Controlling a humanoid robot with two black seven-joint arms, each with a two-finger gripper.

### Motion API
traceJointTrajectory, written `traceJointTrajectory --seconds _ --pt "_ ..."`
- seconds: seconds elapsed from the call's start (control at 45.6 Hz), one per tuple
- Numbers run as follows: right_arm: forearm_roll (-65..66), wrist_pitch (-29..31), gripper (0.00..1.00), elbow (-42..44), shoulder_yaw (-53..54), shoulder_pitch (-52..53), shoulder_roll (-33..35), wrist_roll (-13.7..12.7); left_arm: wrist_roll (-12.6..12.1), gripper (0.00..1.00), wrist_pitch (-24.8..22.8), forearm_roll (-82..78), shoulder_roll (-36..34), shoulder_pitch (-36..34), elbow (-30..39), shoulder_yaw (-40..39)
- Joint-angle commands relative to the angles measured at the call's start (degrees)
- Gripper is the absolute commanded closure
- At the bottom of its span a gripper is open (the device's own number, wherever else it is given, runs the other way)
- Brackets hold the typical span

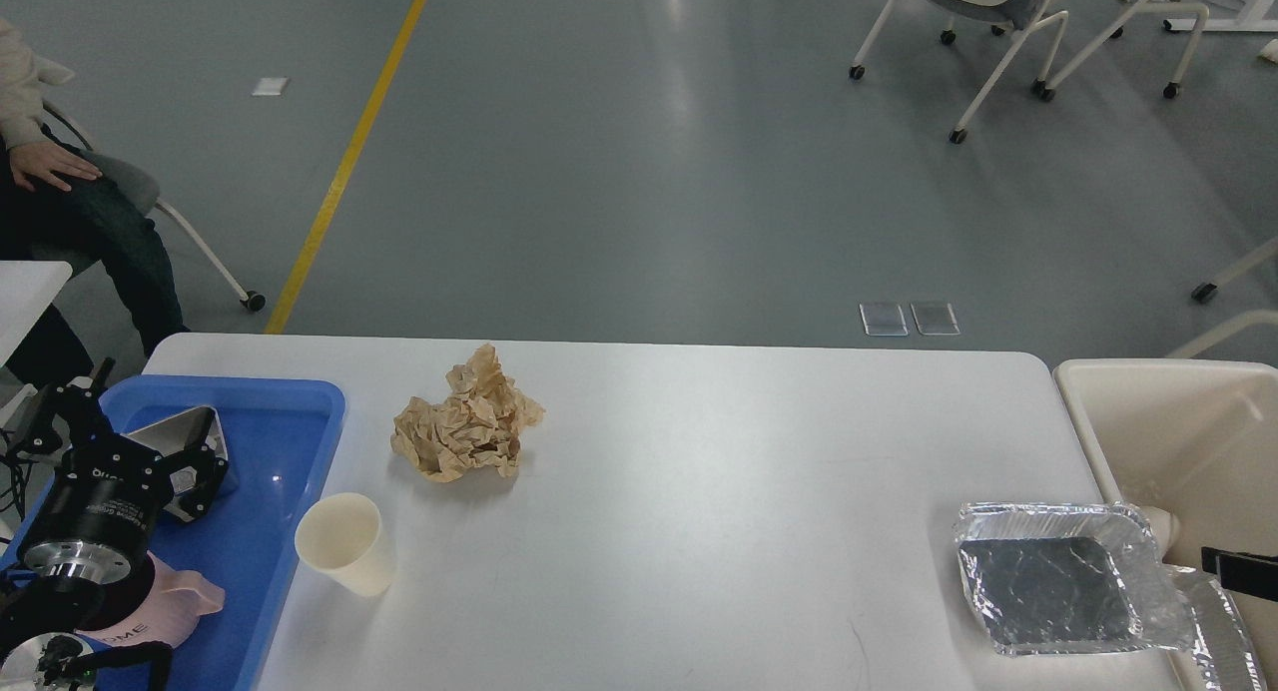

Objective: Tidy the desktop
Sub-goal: 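Lower the right gripper to the foil tray edge and grasp it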

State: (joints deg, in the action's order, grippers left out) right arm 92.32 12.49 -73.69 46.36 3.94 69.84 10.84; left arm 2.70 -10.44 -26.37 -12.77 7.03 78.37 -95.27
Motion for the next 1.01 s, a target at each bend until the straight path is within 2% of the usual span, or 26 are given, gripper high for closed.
traceJointTrajectory --seconds 0.0,0.11,0.241,0.504,0.724,0.921,0.987 --pt "0.14 0.08 0.0 4.87 -0.13 1.6 -6.73 0.06 0.02 0.03 0.16 -0.08 -0.15 -0.09 -0.06 1.31" --pt "0.49 0.08 0.0 8.55 -0.83 3.09 -11.38 0.23 0.02 0.03 0.25 -0.08 -0.24 -0.09 -0.06 1.93" --pt "0.85 -0.18 0.0 9.97 -5.31 6.16 -12.62 2.34 0.02 0.03 0.25 -0.08 -0.32 0.0 0.03 1.93" --pt "1.29 -4.84 0.0 17.88 -14.28 11.97 -17.11 3.05 0.02 0.03 0.25 -0.08 -0.24 0.26 -0.06 2.02" --pt "1.29 -5.9 0.0 23.59 -18.32 14.34 -19.83 3.14 0.02 0.03 0.16 -0.08 -0.15 0.26 0.03 2.02" --pt "1.29 -6.78 0.0 25.35 -19.73 14.52 -20.97 3.22 0.11 0.03 0.16 -0.08 0.03 0.26 0.03 2.02" --pt "1.29 -6.86 0.06 26.93 -19.73 14.52 -21.94 3.22 0.03 0.03 0.16 -0.08 0.03 0.26 -0.06 2.02"
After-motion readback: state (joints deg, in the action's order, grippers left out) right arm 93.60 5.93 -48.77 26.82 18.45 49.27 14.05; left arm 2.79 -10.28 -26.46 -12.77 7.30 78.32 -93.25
